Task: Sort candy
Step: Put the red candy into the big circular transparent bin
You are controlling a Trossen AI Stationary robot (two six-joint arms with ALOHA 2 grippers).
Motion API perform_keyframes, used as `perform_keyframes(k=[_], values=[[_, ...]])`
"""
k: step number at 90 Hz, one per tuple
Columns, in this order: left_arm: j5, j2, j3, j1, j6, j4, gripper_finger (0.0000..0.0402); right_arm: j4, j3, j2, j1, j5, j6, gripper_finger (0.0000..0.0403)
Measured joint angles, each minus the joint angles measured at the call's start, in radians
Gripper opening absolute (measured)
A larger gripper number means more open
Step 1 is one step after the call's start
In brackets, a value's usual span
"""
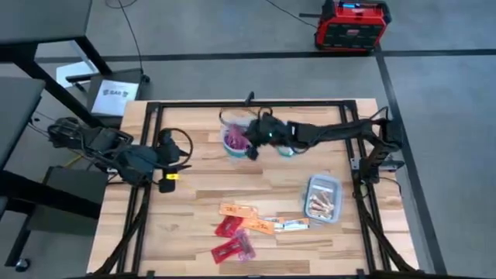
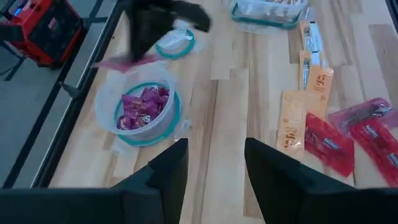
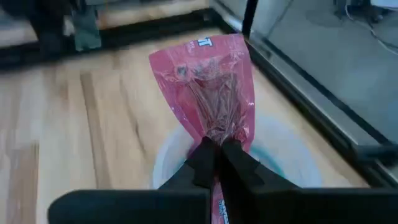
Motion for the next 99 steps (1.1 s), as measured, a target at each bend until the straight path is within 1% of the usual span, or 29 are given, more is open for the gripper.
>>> perform_keyframes(k=[5,12,20,29,39,45,49,59,63,68,74,85,93,99], values=[[0.001,0.000,0.000,0.000,0.001,0.000,0.0143,0.005,0.004,0.035,-0.018,-0.031,-0.003,0.0003],[0.002,0.000,-0.007,0.000,-0.005,0.004,0.0143,-0.021,0.012,0.068,-0.036,-0.032,0.002,0.0023],[0.002,-0.001,-0.029,0.001,-0.012,0.000,0.0143,-0.029,0.023,0.076,-0.054,-0.029,0.016,0.0064],[0.003,-0.002,-0.060,0.001,-0.023,0.001,0.0143,-0.044,0.022,0.074,-0.066,-0.028,0.002,0.0120],[0.003,0.004,-0.096,0.001,-0.036,0.023,0.0143,-0.120,0.022,0.014,-0.069,-0.029,0.003,0.0177],[0.008,0.017,-0.122,0.001,-0.056,0.070,0.0143,-0.238,0.022,-0.054,-0.054,-0.047,0.002,0.0203],[0.033,0.031,-0.137,0.001,-0.066,0.101,0.0143,-0.322,0.023,-0.096,-0.032,-0.075,0.003,0.0216],[0.146,0.081,-0.184,0.001,-0.095,0.206,0.0143,-0.496,0.022,-0.191,0.084,-0.124,0.033,0.0233],[0.197,0.111,-0.208,0.001,-0.112,0.253,0.0143,-0.526,0.016,-0.222,0.148,-0.122,0.059,0.0234],[0.251,0.159,-0.233,0.001,-0.144,0.297,0.0143,-0.532,-0.008,-0.255,0.235,-0.095,0.107,0.0234],[0.304,0.229,-0.259,-0.007,-0.176,0.348,0.0143,-0.504,-0.049,-0.269,0.337,-0.034,0.163,0.0232],[0.360,0.401,-0.267,-0.045,-0.183,0.420,0.0143,-0.428,-0.131,-0.269,0.530,0.151,0.299,0.0228],[0.365,0.532,-0.232,-0.066,-0.211,0.448,0.0143,-0.345,-0.189,-0.269,0.640,0.254,0.420,0.0227],[0.366,0.622,-0.189,-0.077,-0.266,0.462,0.0143,-0.333,-0.216,-0.269,0.712,0.327,0.523,0.0226]])
